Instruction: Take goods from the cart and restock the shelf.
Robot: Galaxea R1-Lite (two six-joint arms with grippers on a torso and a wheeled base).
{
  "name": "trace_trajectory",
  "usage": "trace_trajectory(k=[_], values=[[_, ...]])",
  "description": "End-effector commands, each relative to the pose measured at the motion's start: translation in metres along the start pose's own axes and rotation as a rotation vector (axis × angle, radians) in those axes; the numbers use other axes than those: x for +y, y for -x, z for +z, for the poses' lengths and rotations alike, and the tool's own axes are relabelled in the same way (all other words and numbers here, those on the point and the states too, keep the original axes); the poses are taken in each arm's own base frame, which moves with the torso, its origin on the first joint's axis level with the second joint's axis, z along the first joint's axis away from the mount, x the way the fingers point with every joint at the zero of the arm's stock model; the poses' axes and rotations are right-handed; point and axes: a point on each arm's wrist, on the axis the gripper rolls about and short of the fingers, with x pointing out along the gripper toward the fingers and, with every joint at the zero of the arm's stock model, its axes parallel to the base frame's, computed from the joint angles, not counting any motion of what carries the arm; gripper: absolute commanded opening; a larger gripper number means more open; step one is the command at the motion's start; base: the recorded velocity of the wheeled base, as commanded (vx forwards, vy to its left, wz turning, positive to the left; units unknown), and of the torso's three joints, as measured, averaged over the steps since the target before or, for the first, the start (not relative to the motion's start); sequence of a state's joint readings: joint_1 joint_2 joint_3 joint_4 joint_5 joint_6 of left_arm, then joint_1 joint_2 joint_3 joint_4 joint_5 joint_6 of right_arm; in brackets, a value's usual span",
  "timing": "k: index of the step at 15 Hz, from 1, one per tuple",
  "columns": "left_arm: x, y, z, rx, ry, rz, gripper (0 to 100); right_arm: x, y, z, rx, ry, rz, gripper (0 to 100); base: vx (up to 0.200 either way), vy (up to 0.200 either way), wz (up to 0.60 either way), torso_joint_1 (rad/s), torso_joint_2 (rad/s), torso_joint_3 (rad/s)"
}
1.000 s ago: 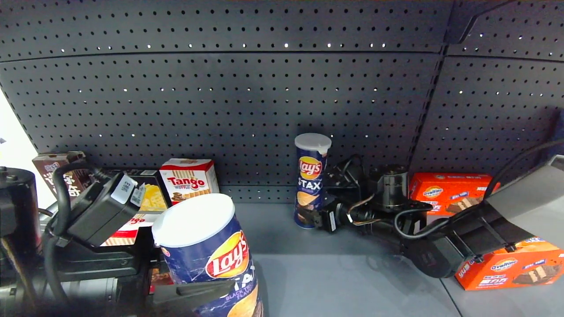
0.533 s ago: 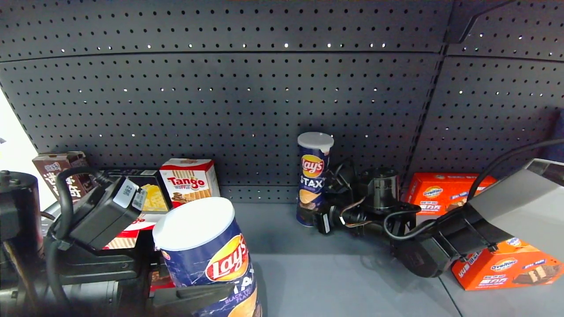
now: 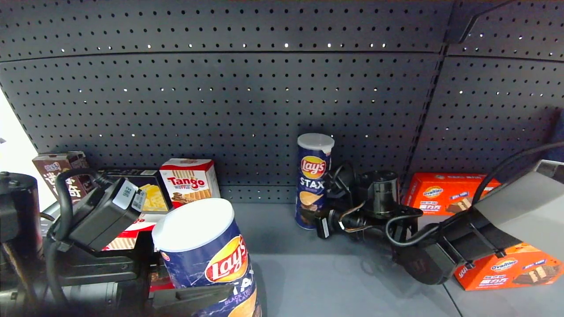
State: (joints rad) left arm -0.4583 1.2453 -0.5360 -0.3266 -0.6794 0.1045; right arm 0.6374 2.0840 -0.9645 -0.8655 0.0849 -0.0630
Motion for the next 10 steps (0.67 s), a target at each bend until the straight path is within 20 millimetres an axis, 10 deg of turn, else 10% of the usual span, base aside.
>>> trace_trajectory(k=[1, 10], values=[[0.0, 0.0, 0.001, -0.003, -0.002, 0.001, 0, 0.013, 0.028, 0.019, -0.043, 0.014, 0.018, 0, 0.0, 0.0, 0.0, 0.0, 0.0, 0.0], [0.001, 0.0, 0.005, -0.012, -0.011, 0.015, 0, 0.051, 0.107, 0.016, -0.057, 0.039, 0.063, 0, 0.0, 0.0, 0.0, 0.0, 0.0, 0.0]])
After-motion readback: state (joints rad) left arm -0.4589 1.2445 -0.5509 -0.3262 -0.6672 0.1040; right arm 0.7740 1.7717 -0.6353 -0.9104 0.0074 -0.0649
